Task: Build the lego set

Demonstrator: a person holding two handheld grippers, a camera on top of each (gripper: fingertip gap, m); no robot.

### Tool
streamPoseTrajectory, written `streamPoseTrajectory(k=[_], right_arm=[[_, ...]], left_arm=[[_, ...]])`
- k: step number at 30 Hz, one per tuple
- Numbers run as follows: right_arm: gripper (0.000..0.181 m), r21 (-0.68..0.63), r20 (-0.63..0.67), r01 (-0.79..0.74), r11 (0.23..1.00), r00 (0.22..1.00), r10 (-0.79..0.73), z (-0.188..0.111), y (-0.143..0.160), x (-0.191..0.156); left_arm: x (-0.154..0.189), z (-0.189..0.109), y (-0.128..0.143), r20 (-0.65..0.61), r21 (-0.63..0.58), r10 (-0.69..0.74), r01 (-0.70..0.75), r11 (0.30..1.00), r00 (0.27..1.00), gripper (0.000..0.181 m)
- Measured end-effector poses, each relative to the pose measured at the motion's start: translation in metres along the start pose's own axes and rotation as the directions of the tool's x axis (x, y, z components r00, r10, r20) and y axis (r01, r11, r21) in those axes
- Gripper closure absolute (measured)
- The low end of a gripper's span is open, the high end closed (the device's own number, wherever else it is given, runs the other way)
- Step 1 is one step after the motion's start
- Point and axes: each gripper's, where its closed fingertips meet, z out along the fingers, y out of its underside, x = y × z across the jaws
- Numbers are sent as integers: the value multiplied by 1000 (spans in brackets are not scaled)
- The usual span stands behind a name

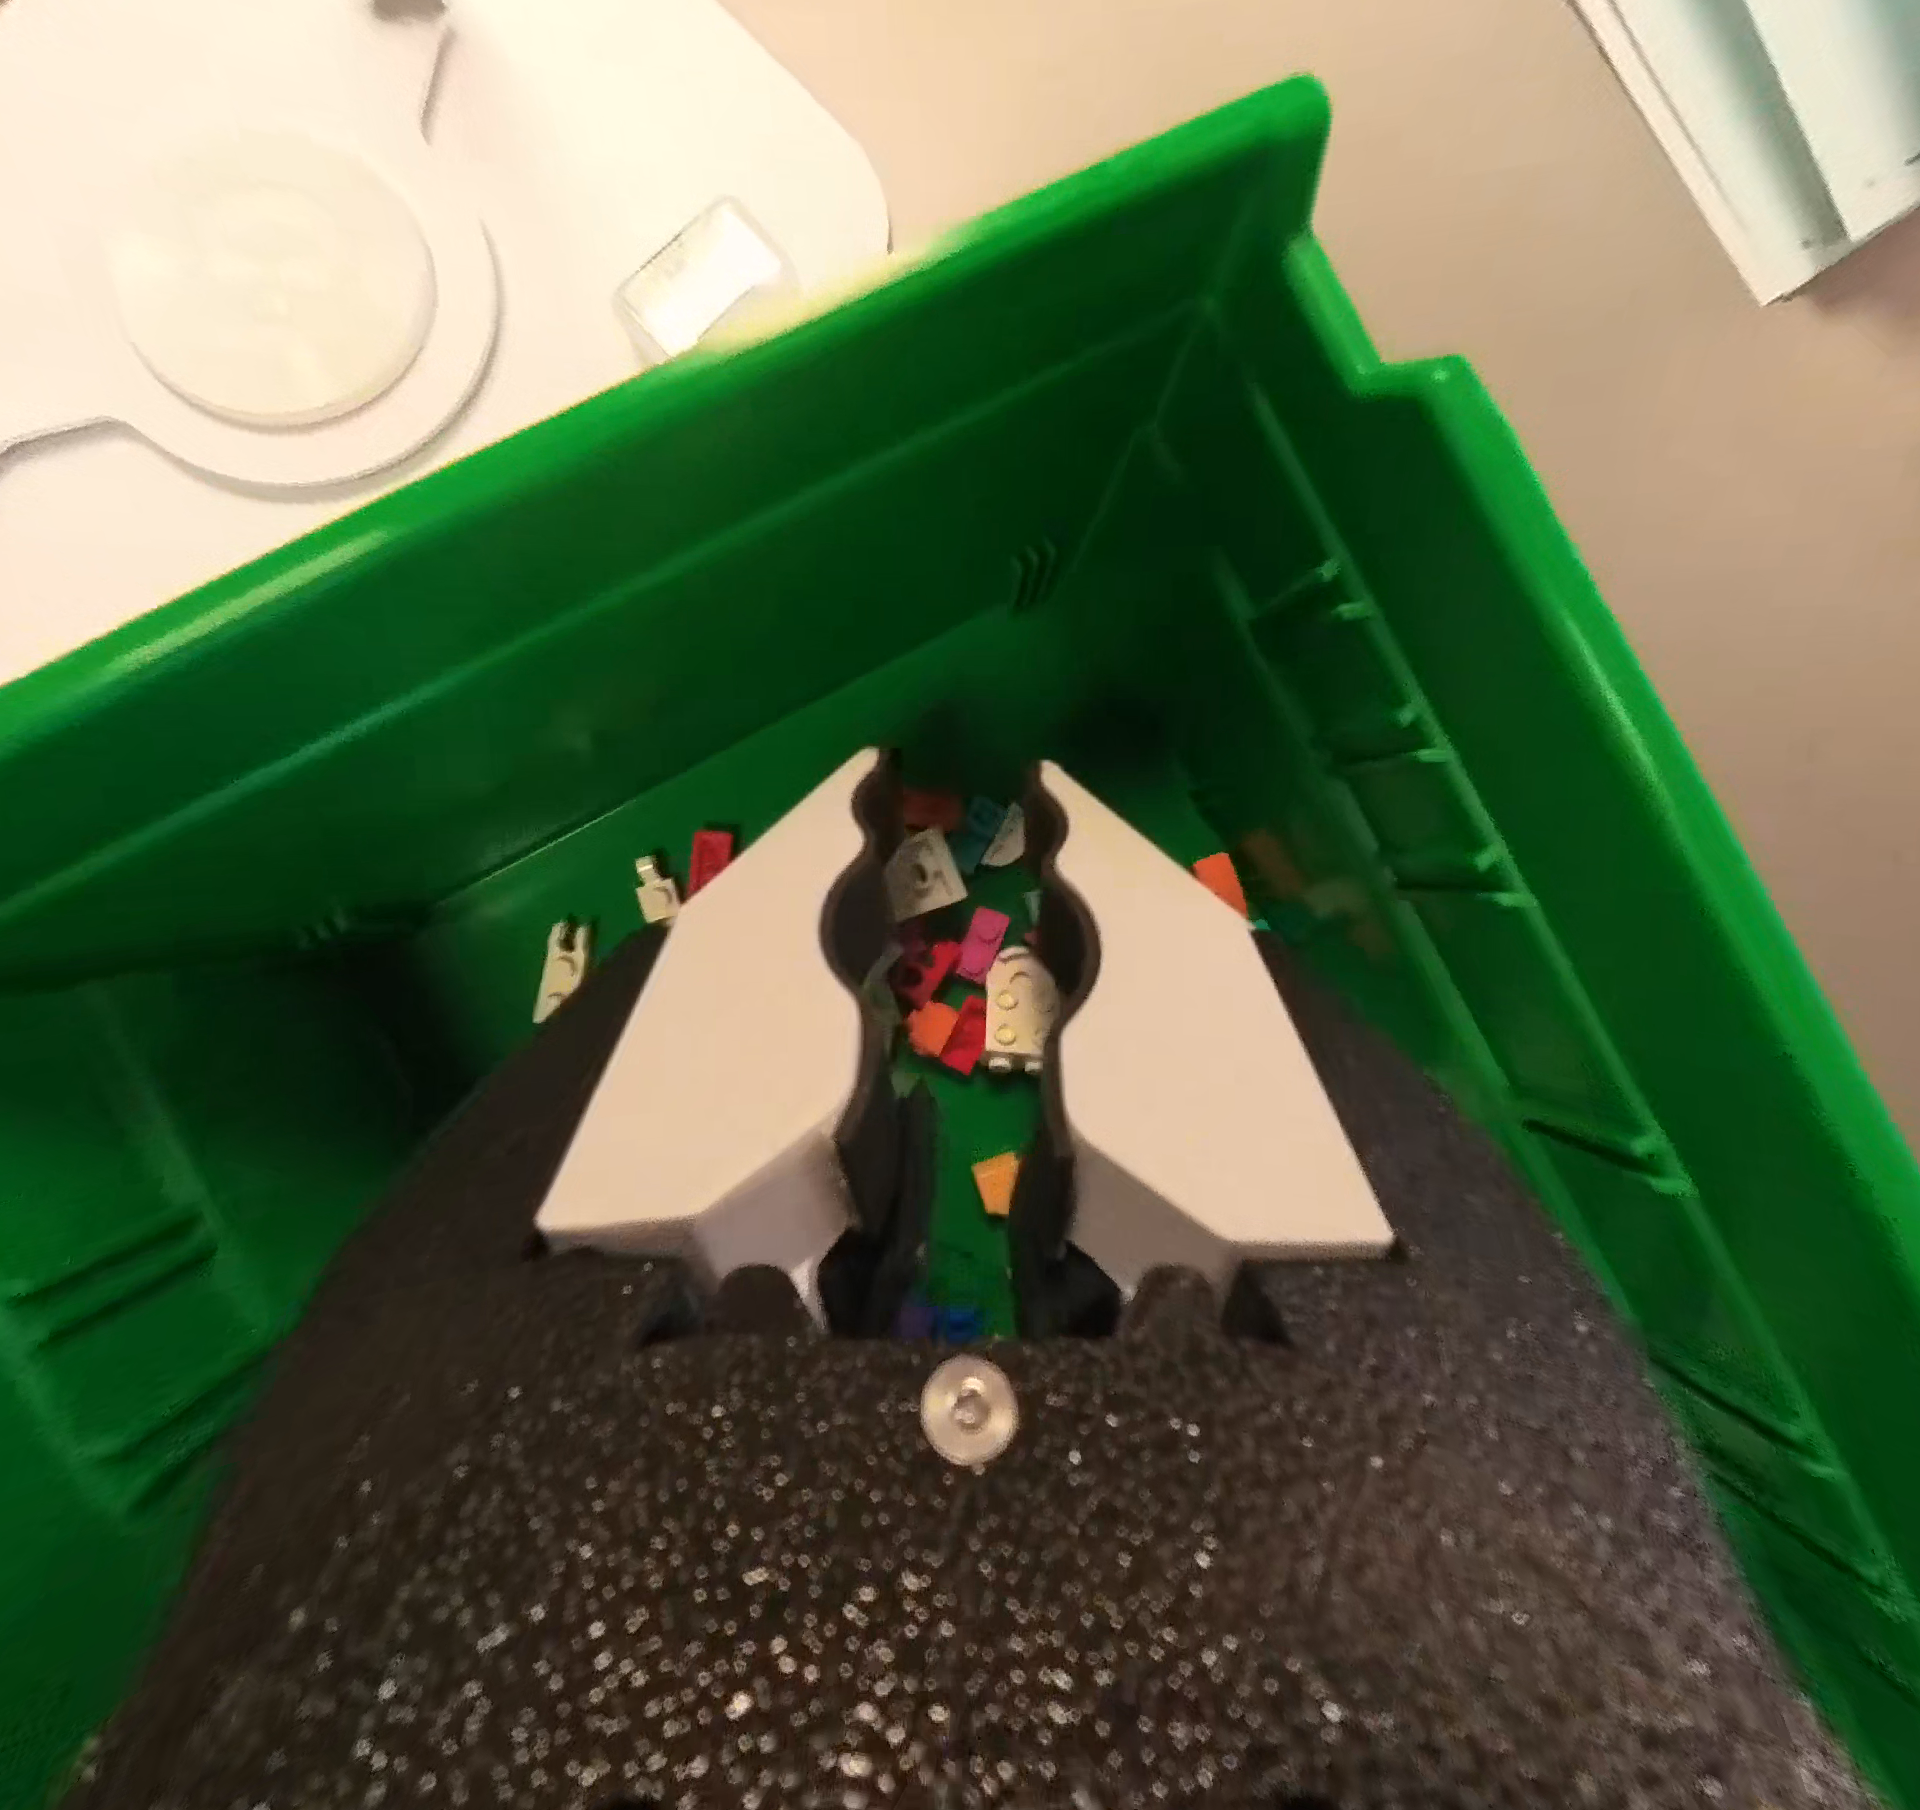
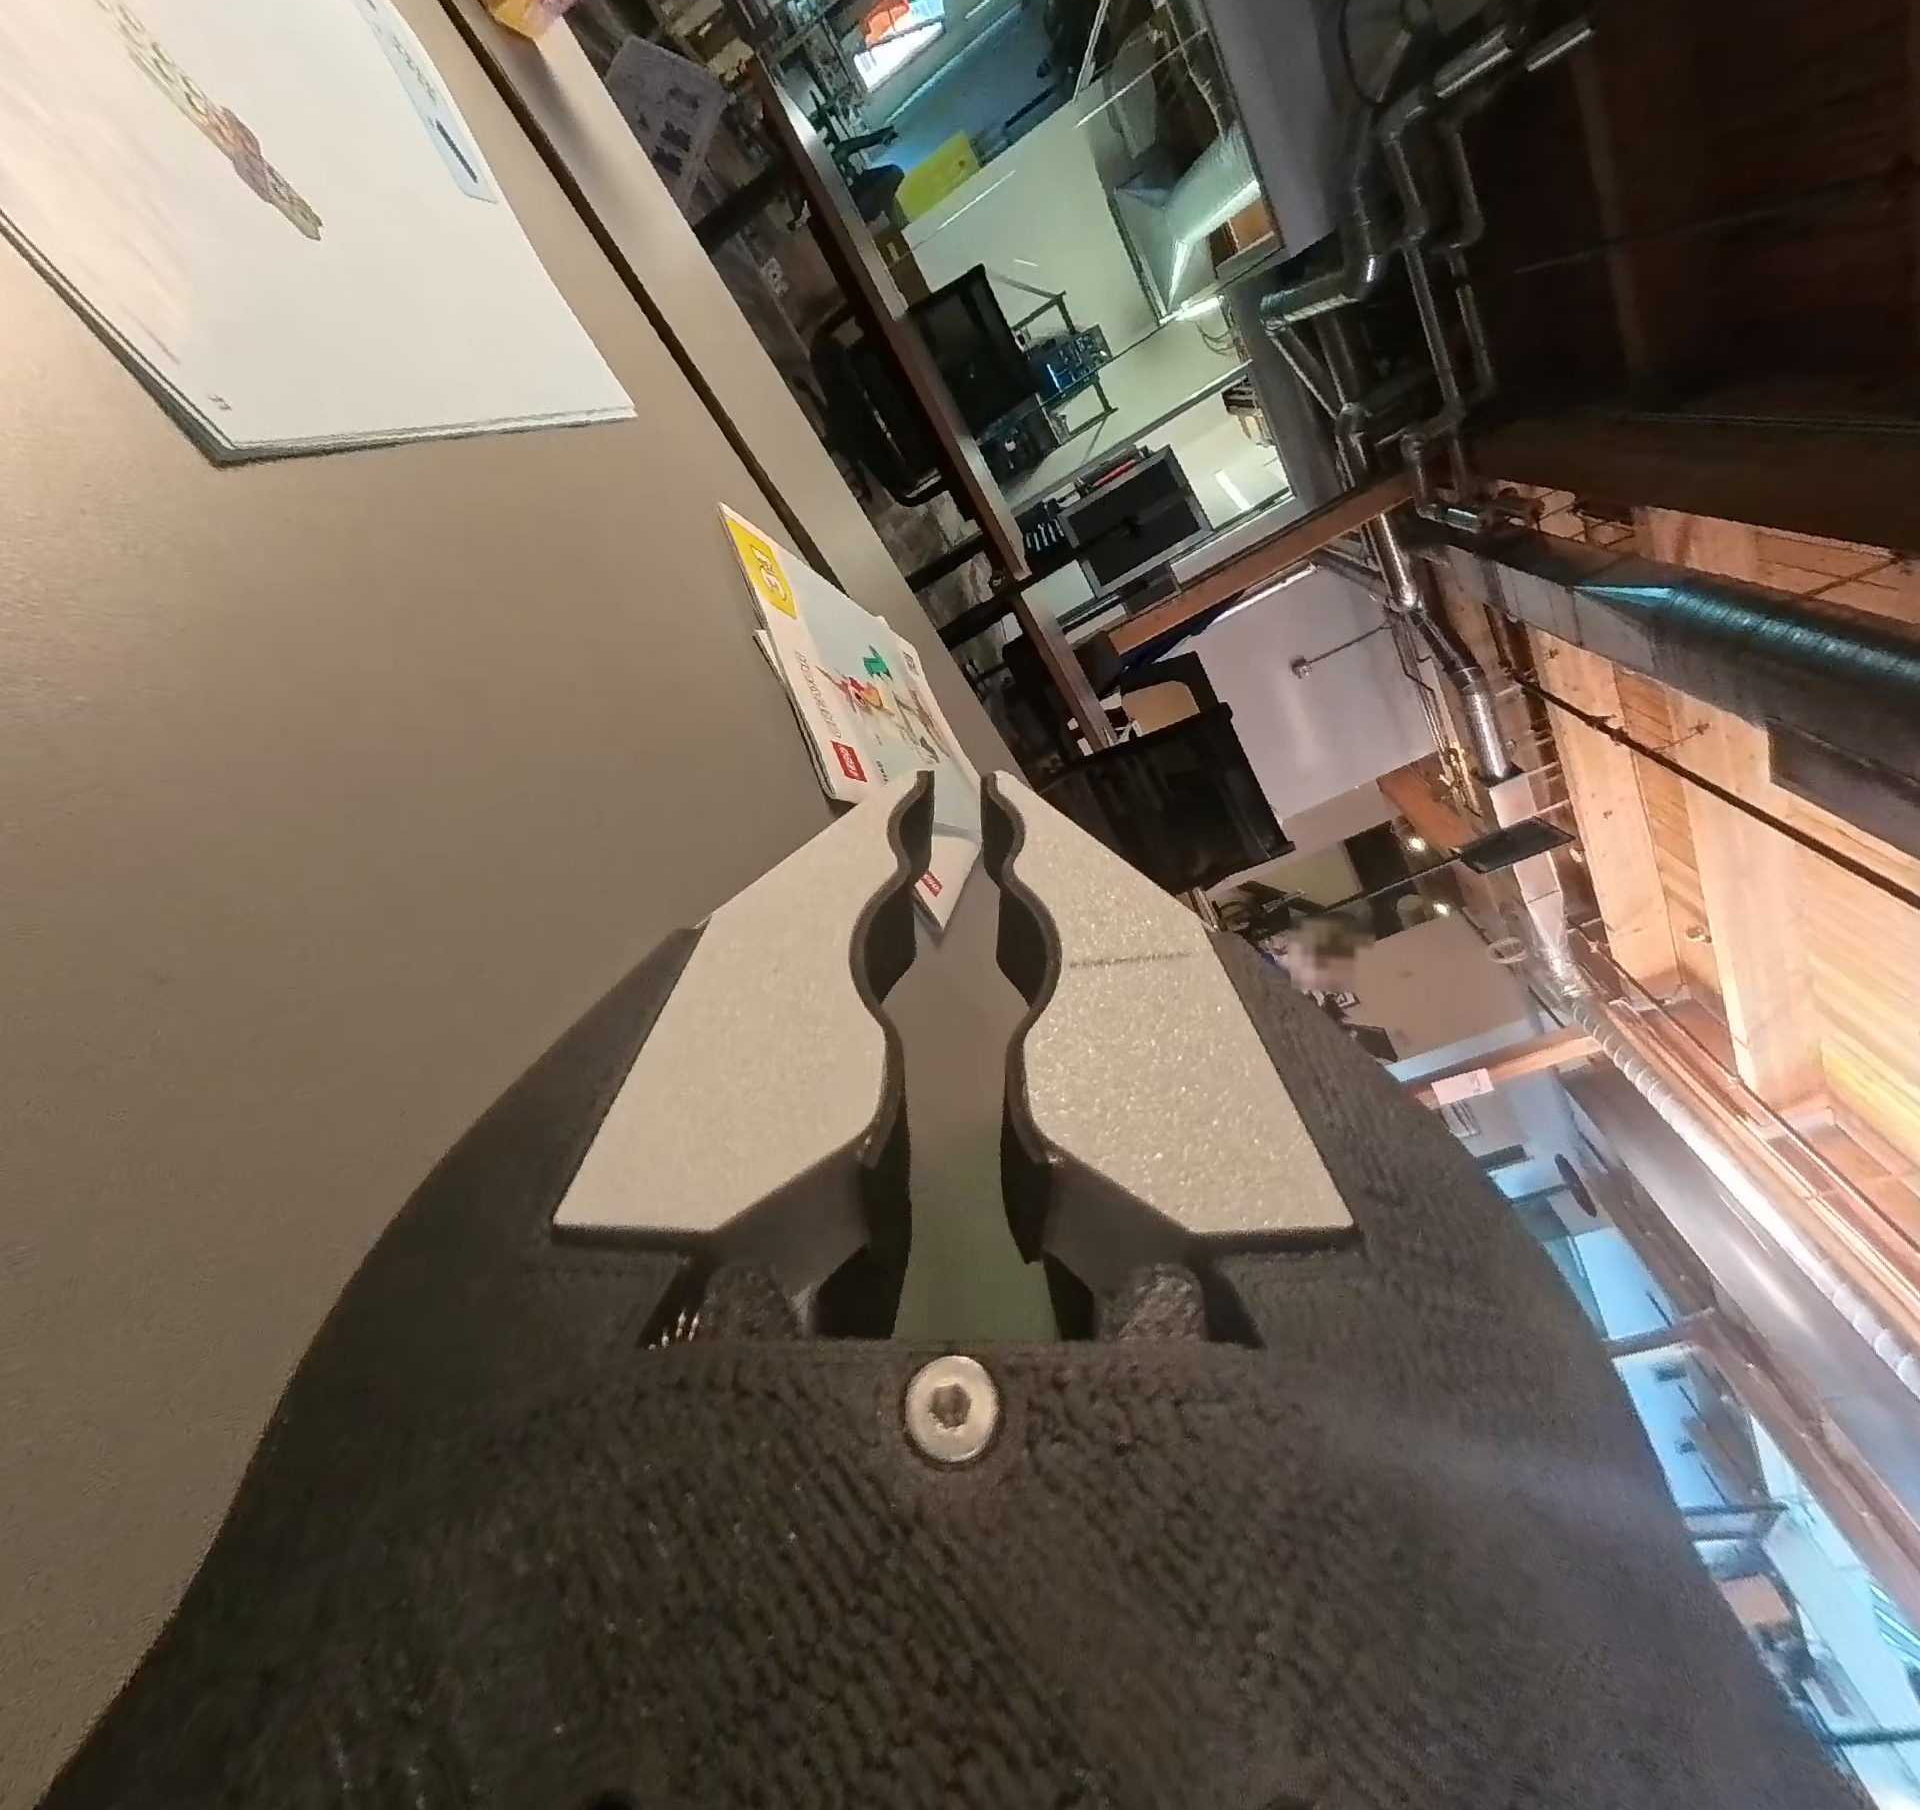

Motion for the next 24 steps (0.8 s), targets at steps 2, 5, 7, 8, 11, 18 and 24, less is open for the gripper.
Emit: streamPoseTrajectory(k=[2, 5, 7, 8, 11, 18, 24], right_arm=[[174, 1, 1, -2, 1000, 1000, 2, 0, 0, 0], [175, 1, 1, -6, 1000, 1000, 6, 0, 0, 0], [175, 1, 2, -7, 1000, 1000, 7, 0, 0, 0], [175, 0, 4, -6, 1000, 1000, 6, 0, 1, 0], [175, 0, 7, -1, 1000, 1000, 2, 0, 1, -1], [175, 0, 25, 15, 1000, 1000, -15, 0, 0, -6], [175, -3, 28, 21, 1000, 999, -21, 1, 0, -7]], left_arm=[[-1, 6, 4, 11, -29, 19, -19, 999, 1000, 161], [-4, 12, 11, 24, -66, 35, -33, 997, 999, 161], [-6, 13, 14, 32, -77, 38, -35, 996, 999, 161], [-8, 13, 15, 38, -84, 34, -31, 996, 999, 161], [-10, 13, 23, 38, -120, 38, -33, 992, 999, 160], [-13, 16, 21, 32, -91, 35, -32, 995, 999, 160], [-6, 19, 15, -11, -40, 111, -111, 993, 994, 160]])
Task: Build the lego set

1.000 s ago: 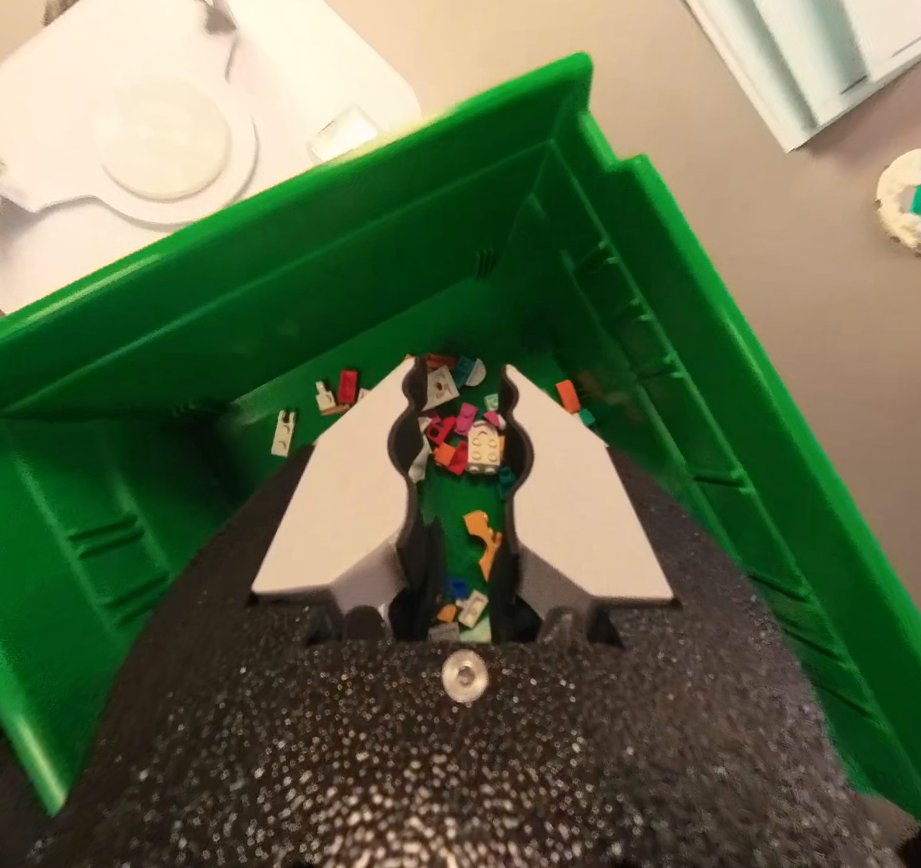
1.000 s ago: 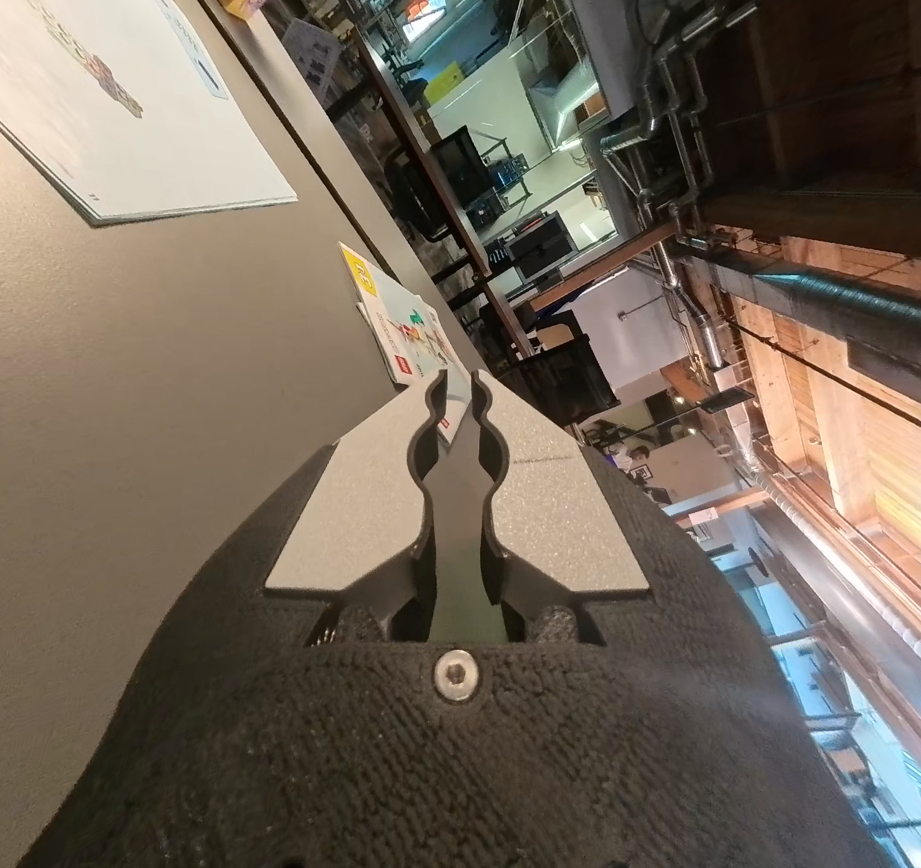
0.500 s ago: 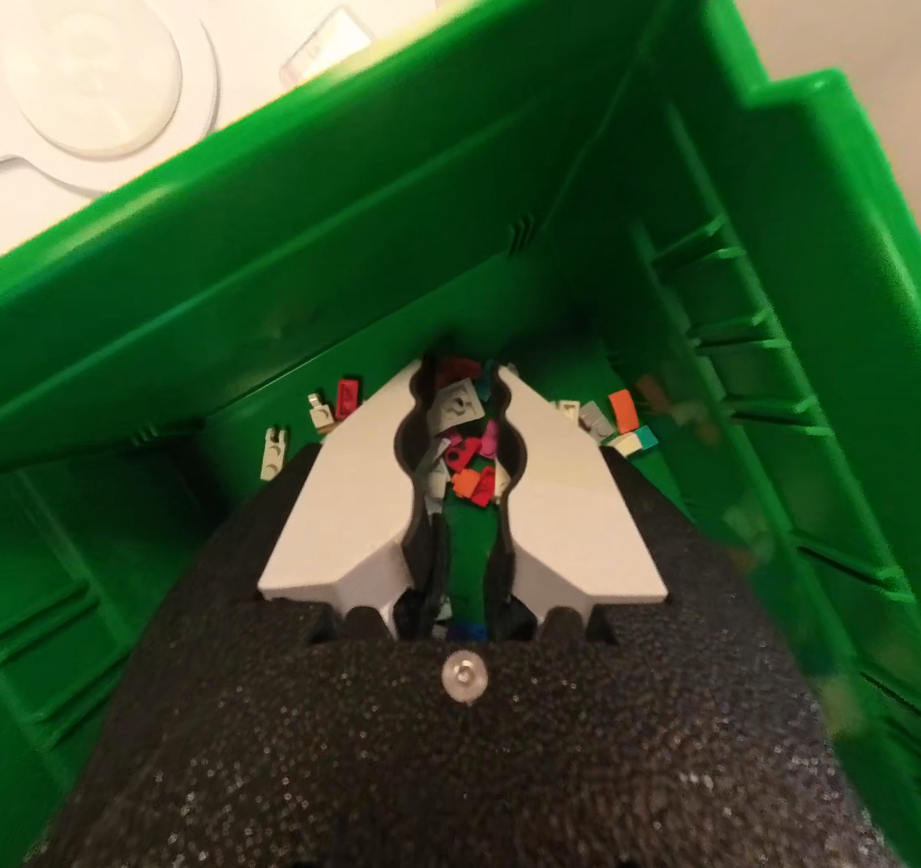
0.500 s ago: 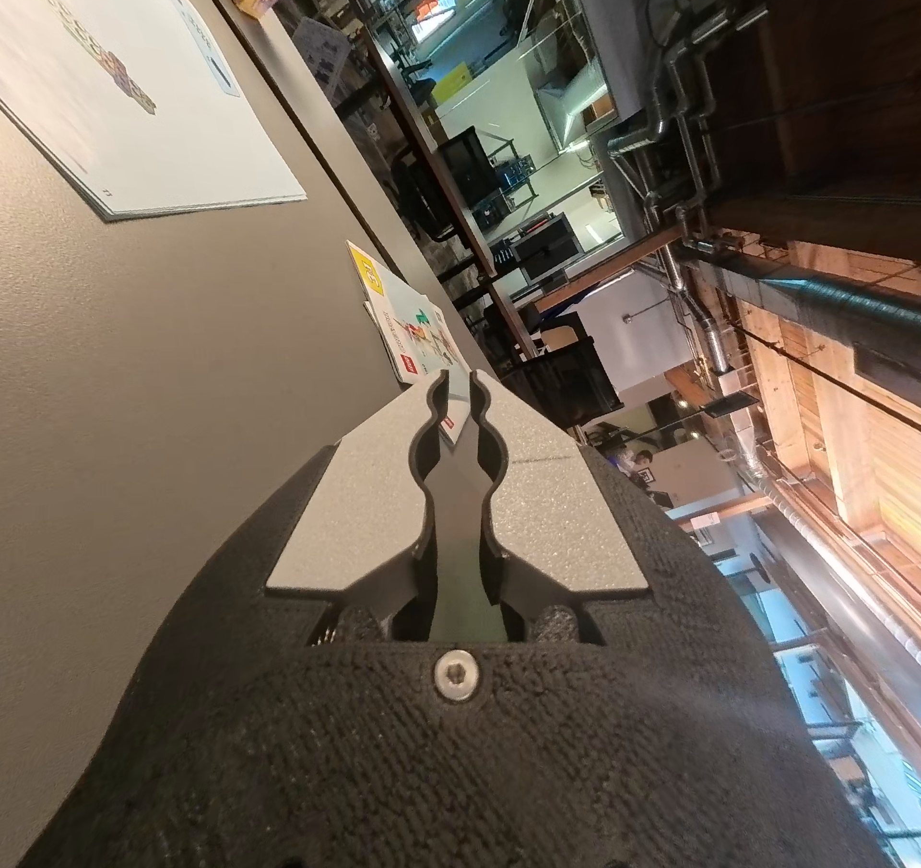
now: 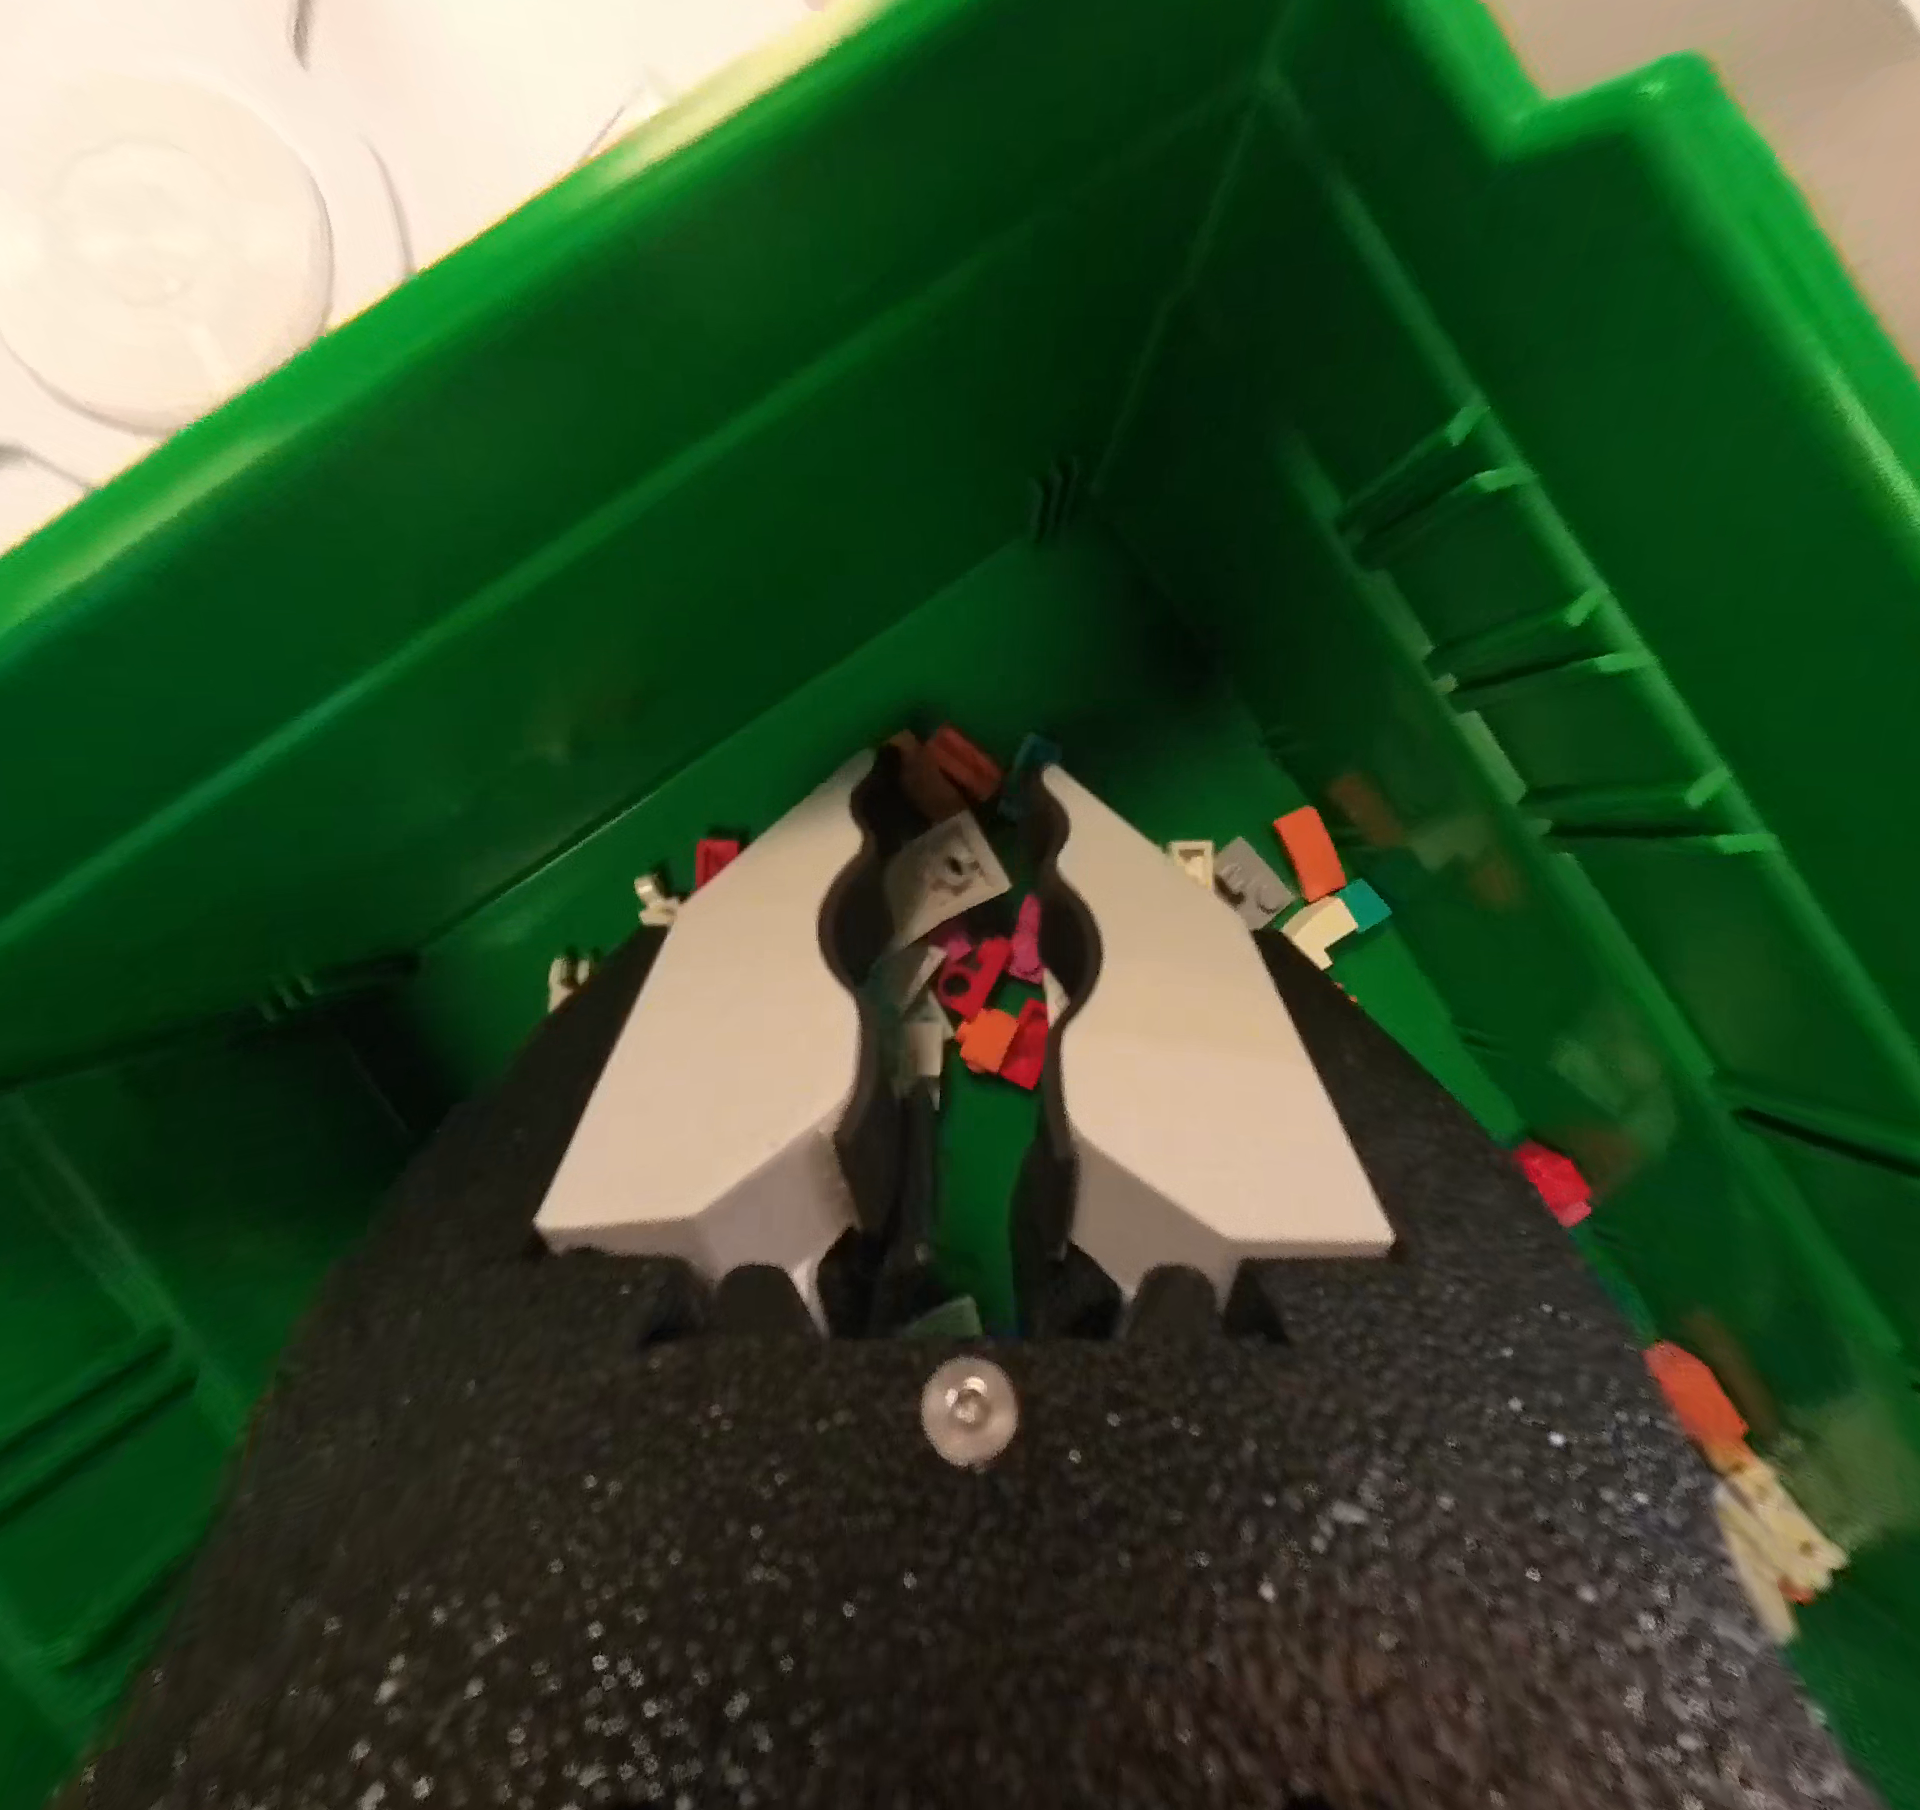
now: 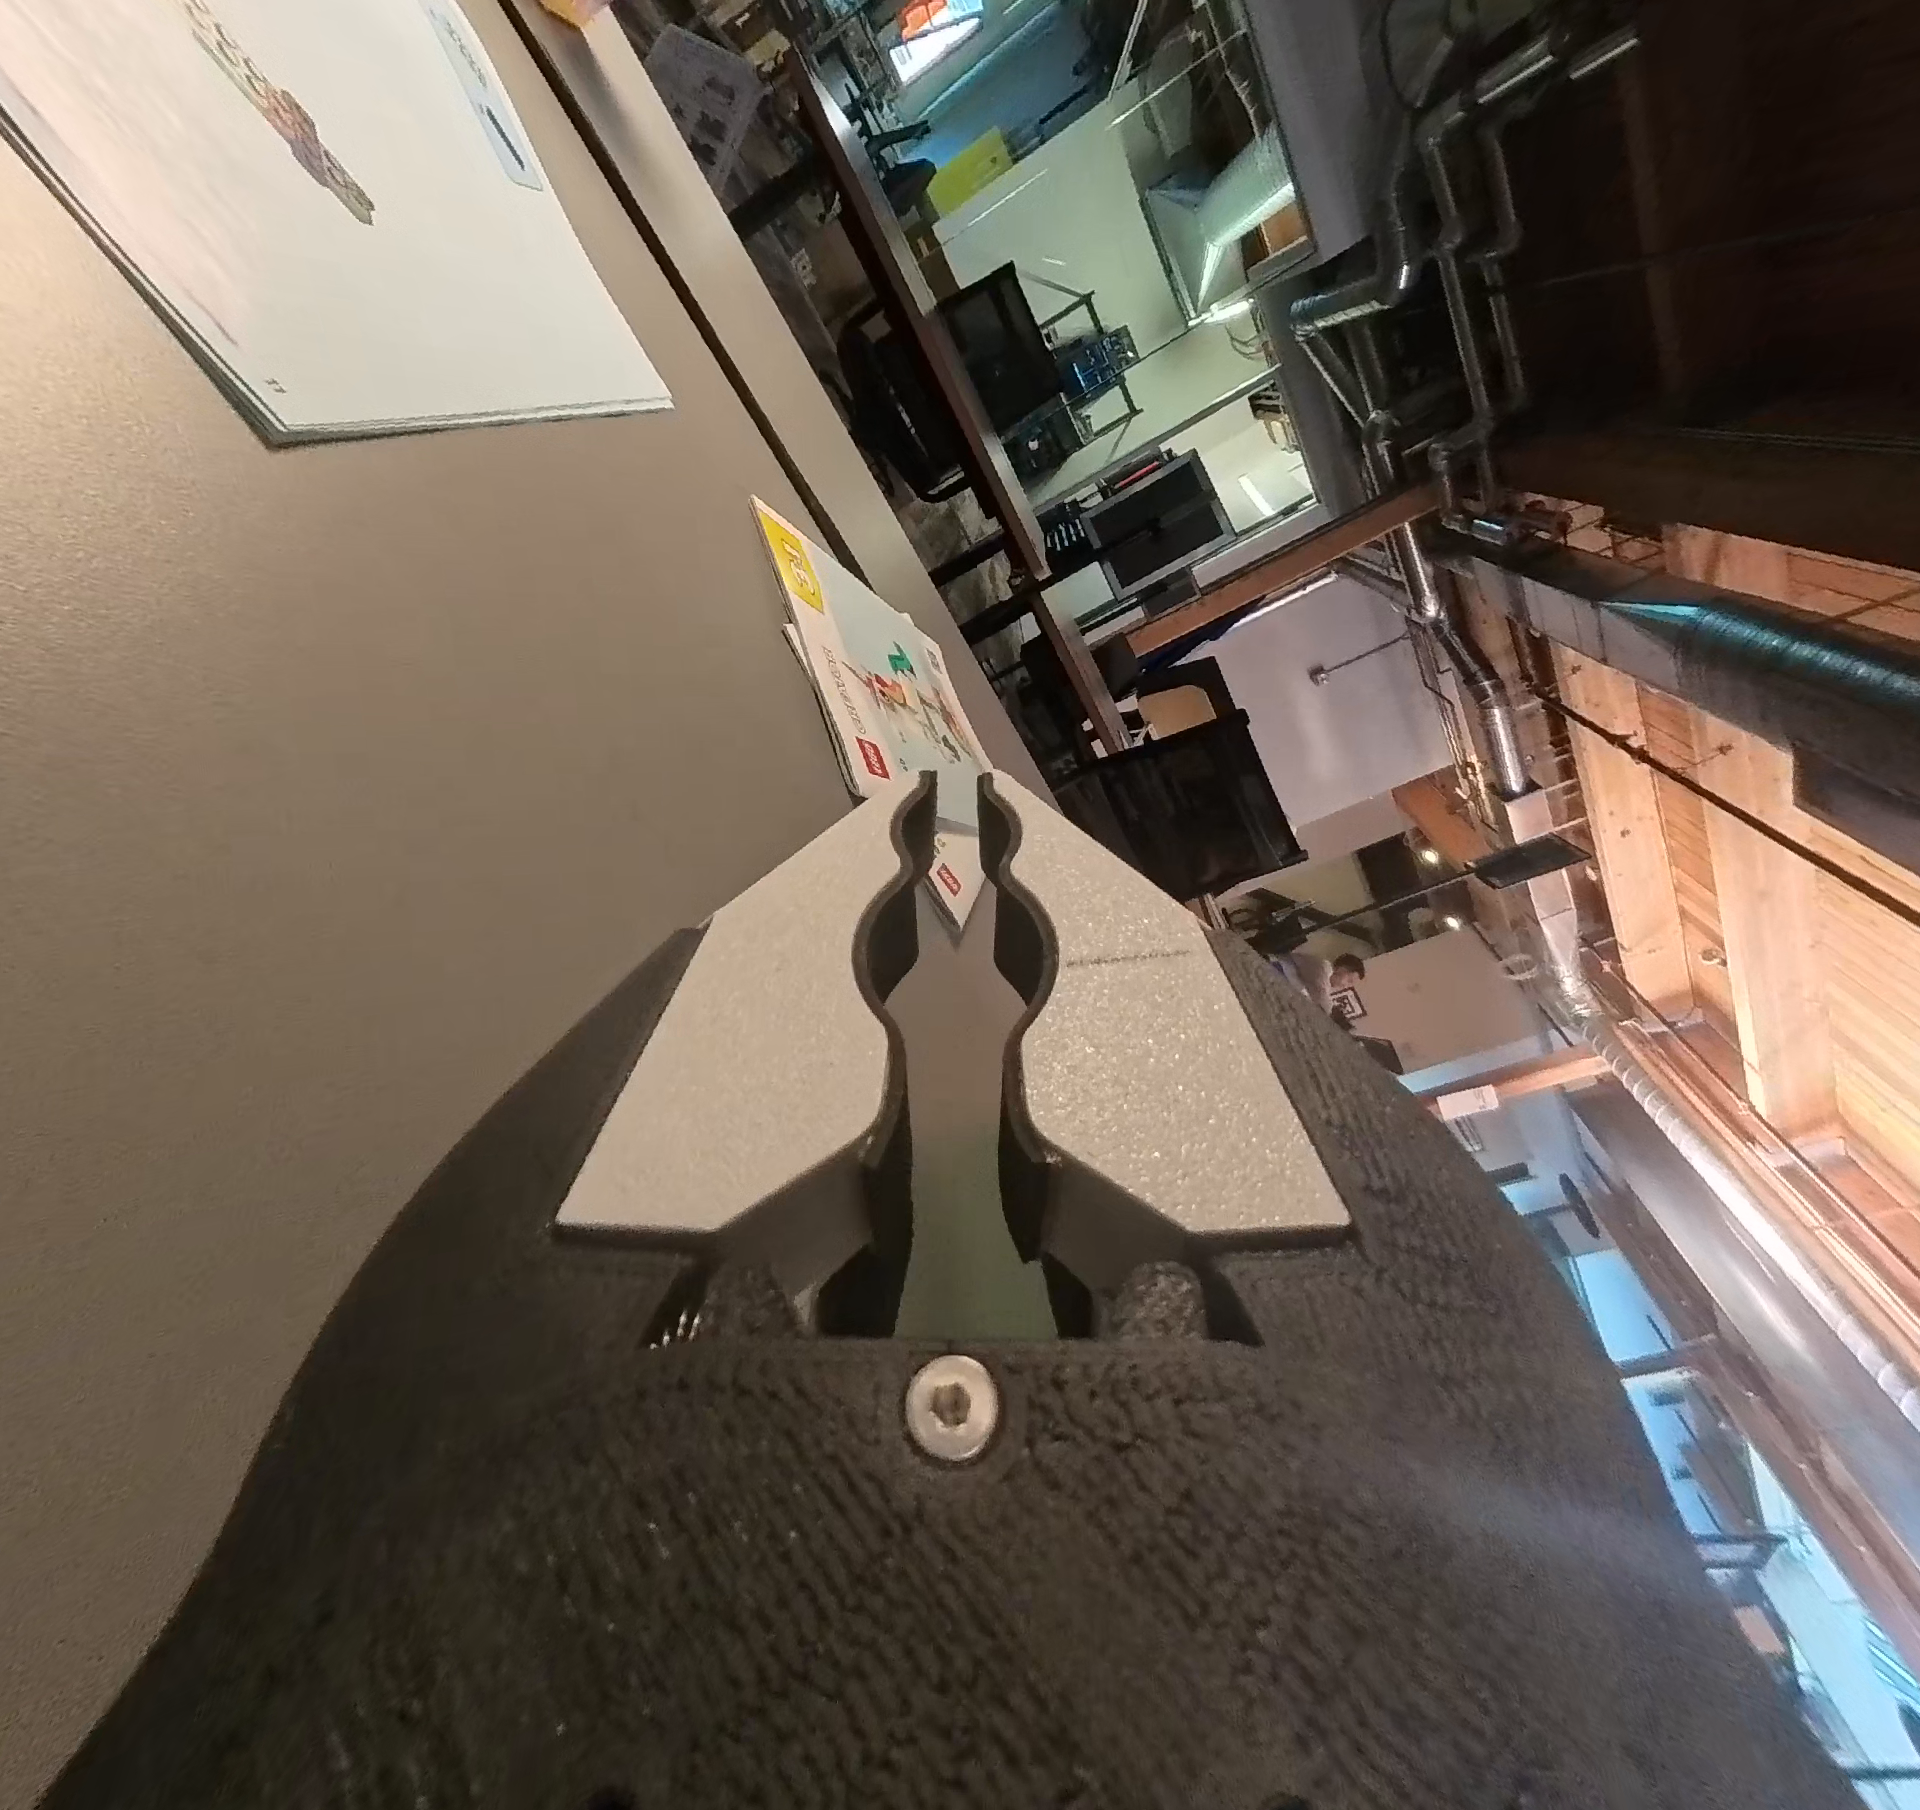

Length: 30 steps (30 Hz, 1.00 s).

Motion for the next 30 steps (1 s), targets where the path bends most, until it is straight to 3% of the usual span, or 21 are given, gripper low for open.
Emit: streamPoseTrajectory(k=[6, 12, 22, 25, 30], right_arm=[[175, -5, 2, 2, 1000, 1000, -2, 1, 1, -1], [176, -7, 7, 6, 1000, 1000, -6, 1, 1, -2], [176, -3, 13, 5, 1000, 1000, -5, 1, 1, -3], [176, 0, 7, -4, 1000, 1000, 4, 0, 0, -1], [176, 40, -7, -44, 998, 999, 44, -1, -5, 4]], left_arm=[[-1, 2, -3, -11, 20, 13, -13, 1000, 1000, 163], [-2, 2, -5, 1, 29, 11, -11, 1000, 1000, 180], [-2, -6, -10, 52, 97, 54, -58, 994, 997, 181], [1, -32, -27, 123, 205, 79, -103, 973, 989, 181], [27, -102, -60, 261, 410, 65, -171, 896, 963, 181]])
